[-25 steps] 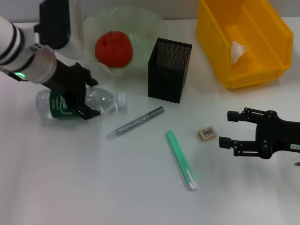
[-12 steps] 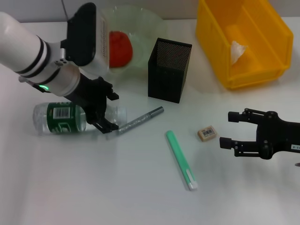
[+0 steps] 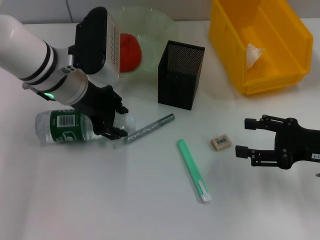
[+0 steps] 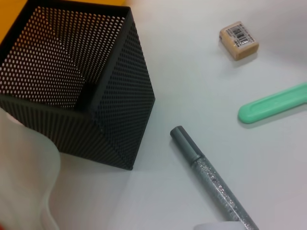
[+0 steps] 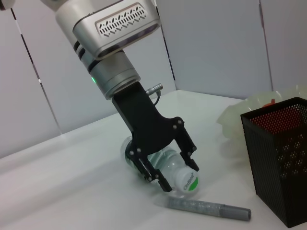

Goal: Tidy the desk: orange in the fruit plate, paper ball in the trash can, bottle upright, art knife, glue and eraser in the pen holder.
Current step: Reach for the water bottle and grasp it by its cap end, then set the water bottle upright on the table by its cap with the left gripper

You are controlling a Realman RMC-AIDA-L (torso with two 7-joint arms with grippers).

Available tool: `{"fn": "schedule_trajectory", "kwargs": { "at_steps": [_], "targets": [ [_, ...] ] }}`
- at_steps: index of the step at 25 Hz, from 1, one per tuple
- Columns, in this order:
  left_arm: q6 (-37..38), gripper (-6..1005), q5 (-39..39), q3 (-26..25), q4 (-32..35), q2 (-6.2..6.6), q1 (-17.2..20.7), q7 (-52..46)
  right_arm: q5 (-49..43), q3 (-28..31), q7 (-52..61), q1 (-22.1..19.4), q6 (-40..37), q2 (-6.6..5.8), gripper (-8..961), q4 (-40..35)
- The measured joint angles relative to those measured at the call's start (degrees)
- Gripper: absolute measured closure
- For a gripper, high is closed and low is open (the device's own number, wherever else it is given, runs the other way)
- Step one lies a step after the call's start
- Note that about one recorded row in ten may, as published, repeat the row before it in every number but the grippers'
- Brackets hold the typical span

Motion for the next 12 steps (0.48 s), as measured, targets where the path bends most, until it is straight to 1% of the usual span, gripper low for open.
{"fn": "schedule_trajectory", "kwargs": {
  "at_steps": [3, 8, 12],
  "targets": [
    [0.11, 503, -0.04, 0.79, -0.06, 0.02, 0.15, -0.24, 0.08, 0.0, 0.0, 0.01, 0.0, -0.07, 116, 0.0],
    [-0.18, 528, -0.03, 2.75, 0.04, -0.01, 0.18, -1.56, 0.24, 0.0, 0.0, 0.01, -0.06, -0.12, 116, 0.0],
    [0.44, 549, -1.62, 2.36, 2.11, 0.11, 0.88, -2.18, 0.3, 0.0, 0.0, 0.01, -0.18, -0.12, 116, 0.0]
  ]
}}
